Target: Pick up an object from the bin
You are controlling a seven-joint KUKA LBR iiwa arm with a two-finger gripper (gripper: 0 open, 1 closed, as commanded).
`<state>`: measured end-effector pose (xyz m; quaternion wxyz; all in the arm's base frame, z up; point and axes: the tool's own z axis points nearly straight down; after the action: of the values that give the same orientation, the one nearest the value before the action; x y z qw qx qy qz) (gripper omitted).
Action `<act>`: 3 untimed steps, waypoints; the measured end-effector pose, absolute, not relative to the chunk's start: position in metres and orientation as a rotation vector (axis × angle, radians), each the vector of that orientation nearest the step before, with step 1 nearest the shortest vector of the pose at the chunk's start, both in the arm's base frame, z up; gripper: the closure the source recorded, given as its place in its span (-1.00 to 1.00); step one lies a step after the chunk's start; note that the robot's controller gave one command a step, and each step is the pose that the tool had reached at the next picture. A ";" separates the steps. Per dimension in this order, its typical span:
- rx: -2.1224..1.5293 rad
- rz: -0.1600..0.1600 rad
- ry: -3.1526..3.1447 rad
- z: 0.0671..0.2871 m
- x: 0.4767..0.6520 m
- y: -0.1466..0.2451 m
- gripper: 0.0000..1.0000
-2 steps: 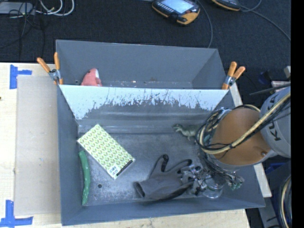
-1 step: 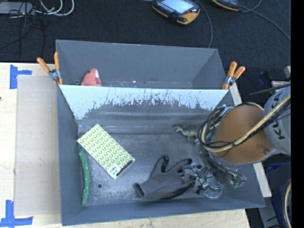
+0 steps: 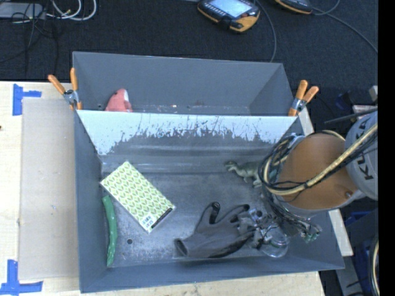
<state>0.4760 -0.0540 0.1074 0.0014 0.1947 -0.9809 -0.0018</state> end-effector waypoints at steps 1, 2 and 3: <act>0.611 -0.006 -3.080 0.101 0.477 -0.054 1.00; 0.610 -0.009 -3.075 0.094 0.475 -0.054 1.00; 0.611 -0.009 -3.072 0.102 0.474 -0.054 1.00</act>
Offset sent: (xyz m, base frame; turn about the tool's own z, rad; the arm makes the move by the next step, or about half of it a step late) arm -0.0001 0.0002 0.0279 0.0000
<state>0.4742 -0.0537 0.1019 0.0047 0.1950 -0.9808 -0.0030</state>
